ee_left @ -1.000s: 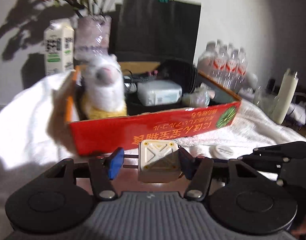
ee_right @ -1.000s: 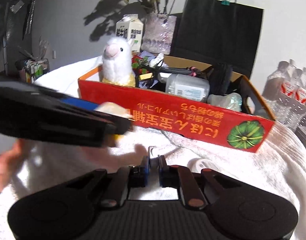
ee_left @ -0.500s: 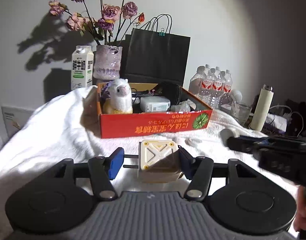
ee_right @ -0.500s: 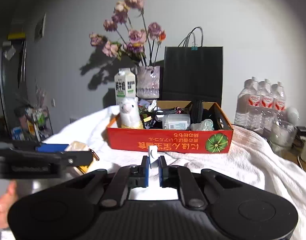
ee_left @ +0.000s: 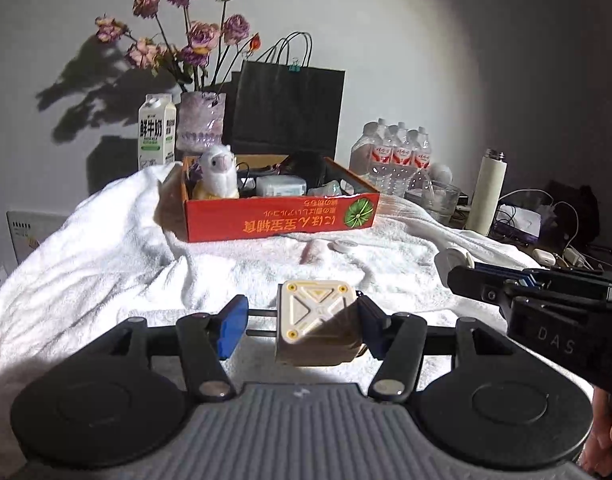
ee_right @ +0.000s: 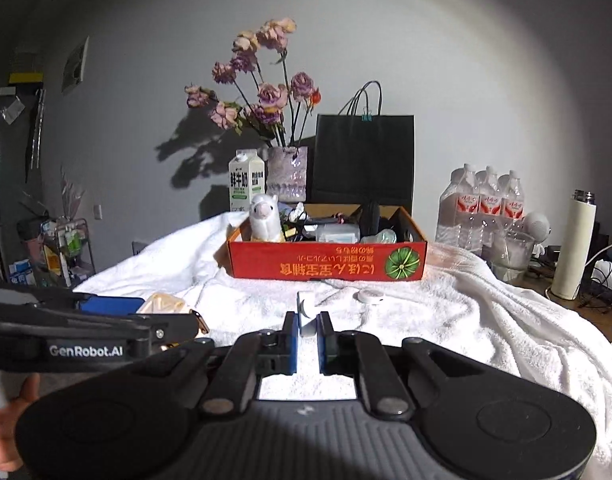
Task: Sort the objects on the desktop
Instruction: 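Lift the beige cube adapter with the left tool toward the box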
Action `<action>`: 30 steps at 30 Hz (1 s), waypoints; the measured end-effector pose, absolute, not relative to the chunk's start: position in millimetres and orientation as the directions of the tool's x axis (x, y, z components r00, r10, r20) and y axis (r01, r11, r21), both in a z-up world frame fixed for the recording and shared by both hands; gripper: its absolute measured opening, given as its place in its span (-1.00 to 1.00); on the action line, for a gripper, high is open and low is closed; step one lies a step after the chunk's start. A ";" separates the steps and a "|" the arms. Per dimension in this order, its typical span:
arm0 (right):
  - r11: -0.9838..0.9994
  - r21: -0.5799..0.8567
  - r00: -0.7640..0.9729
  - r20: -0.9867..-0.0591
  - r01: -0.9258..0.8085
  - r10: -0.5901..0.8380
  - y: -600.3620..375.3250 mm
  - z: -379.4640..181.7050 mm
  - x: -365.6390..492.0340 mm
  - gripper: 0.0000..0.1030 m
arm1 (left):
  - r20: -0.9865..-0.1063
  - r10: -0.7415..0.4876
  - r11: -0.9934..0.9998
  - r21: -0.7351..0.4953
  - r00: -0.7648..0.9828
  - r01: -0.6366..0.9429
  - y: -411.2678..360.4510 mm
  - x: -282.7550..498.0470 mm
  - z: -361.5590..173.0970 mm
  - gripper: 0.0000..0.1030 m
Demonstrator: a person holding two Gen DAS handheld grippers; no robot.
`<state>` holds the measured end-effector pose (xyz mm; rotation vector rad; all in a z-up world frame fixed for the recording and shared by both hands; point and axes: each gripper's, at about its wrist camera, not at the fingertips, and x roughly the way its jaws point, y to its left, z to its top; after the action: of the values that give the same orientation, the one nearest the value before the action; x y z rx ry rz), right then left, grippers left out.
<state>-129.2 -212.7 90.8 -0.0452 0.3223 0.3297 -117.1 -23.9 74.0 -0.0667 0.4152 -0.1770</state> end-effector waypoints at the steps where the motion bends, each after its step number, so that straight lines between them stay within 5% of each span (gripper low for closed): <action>1: 0.945 0.015 0.896 -0.315 -0.326 0.314 -213.6 91.3 -131.7 -0.84 | -0.394 -0.184 0.982 -0.100 0.901 0.157 -24.1 -116.5 74.7 0.16; 20: 0.919 0.052 0.879 -0.276 -0.390 0.389 -225.4 163.5 19.4 -0.84 | -0.336 -0.213 0.973 -0.160 0.917 0.167 -22.4 59.4 150.0 0.16; 30: 0.889 0.272 0.734 -0.503 -0.367 0.457 -226.5 151.7 194.0 -0.84 | -0.528 -0.115 0.989 -0.142 0.841 0.046 -28.1 204.4 112.5 0.17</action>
<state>194.0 -226.5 151.7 0.1588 0.5931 0.4549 204.4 -28.1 112.5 -0.1257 0.5647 -0.0856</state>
